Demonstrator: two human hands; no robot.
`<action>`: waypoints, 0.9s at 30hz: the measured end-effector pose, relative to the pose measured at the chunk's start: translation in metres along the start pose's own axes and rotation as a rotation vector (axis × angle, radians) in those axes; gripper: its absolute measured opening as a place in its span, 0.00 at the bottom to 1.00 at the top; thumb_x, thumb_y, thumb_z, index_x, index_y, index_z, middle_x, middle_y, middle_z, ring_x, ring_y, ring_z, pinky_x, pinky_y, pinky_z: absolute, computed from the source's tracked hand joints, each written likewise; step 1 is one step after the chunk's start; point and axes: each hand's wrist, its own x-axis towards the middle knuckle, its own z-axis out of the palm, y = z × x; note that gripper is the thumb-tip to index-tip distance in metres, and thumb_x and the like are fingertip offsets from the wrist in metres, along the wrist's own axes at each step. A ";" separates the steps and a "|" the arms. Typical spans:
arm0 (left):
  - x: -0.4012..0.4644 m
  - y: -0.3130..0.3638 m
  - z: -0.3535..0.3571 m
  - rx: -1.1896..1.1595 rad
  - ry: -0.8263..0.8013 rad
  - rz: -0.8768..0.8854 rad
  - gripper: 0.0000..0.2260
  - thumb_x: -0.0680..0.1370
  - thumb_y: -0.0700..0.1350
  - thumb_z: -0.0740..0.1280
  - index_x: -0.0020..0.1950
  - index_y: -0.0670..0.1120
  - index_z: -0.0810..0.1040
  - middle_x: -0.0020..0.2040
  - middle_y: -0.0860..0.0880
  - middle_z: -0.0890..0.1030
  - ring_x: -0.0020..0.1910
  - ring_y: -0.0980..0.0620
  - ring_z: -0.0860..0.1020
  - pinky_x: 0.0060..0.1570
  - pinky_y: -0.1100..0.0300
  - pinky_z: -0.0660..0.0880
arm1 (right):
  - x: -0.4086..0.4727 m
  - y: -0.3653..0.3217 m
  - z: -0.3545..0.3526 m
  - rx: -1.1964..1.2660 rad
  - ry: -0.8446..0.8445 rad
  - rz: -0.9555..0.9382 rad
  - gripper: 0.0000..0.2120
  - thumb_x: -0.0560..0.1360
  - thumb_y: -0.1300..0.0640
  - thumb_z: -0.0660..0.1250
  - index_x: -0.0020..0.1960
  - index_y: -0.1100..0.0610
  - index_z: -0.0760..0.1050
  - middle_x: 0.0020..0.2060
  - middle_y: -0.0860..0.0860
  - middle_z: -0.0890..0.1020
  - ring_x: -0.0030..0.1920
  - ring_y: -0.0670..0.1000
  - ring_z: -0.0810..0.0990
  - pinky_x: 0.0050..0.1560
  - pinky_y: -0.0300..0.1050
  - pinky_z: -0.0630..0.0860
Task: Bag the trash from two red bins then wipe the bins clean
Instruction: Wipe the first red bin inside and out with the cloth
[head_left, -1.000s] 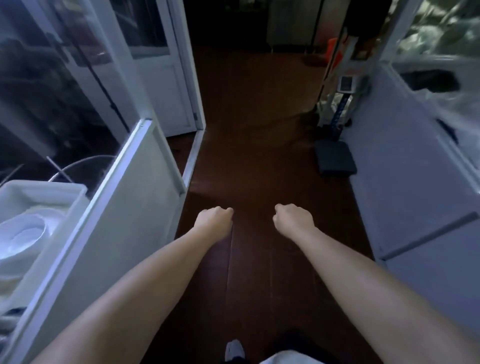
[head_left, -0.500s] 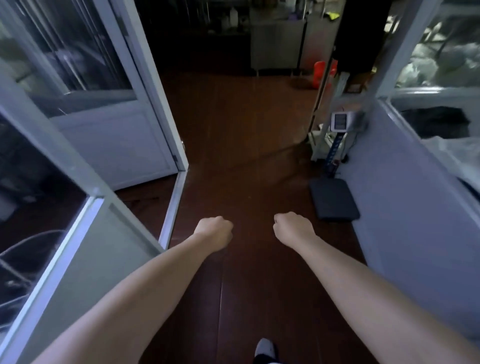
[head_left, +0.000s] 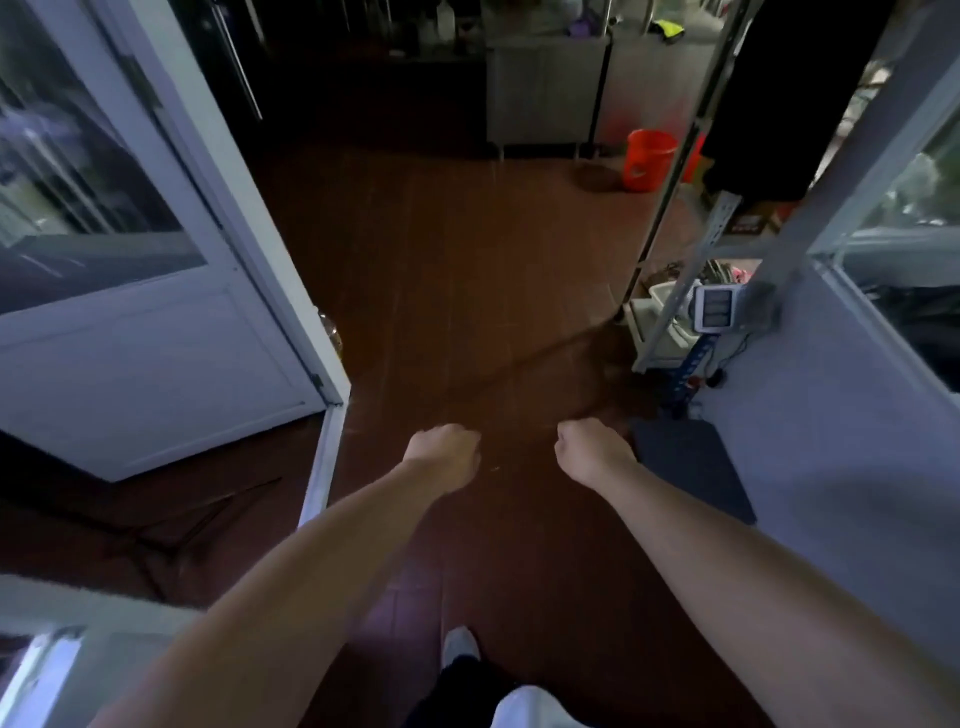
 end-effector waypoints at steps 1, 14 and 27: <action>0.025 -0.011 -0.009 0.019 -0.017 0.027 0.13 0.80 0.51 0.56 0.57 0.51 0.77 0.56 0.49 0.79 0.54 0.44 0.79 0.44 0.53 0.75 | 0.026 -0.003 -0.009 -0.017 -0.014 0.001 0.14 0.81 0.56 0.55 0.37 0.51 0.68 0.38 0.49 0.76 0.38 0.51 0.77 0.35 0.46 0.72; 0.400 -0.102 -0.132 0.118 0.050 0.129 0.13 0.80 0.50 0.55 0.58 0.47 0.75 0.55 0.45 0.78 0.56 0.43 0.77 0.49 0.50 0.74 | 0.396 0.039 -0.145 -0.059 0.008 0.016 0.13 0.80 0.51 0.61 0.59 0.55 0.79 0.58 0.55 0.81 0.58 0.59 0.81 0.56 0.51 0.79; 0.743 -0.165 -0.236 0.089 0.043 0.044 0.12 0.79 0.48 0.56 0.56 0.48 0.75 0.55 0.47 0.78 0.54 0.45 0.76 0.51 0.48 0.72 | 0.752 0.100 -0.285 -0.133 -0.038 -0.124 0.11 0.78 0.60 0.63 0.57 0.56 0.81 0.56 0.53 0.81 0.55 0.53 0.80 0.43 0.41 0.75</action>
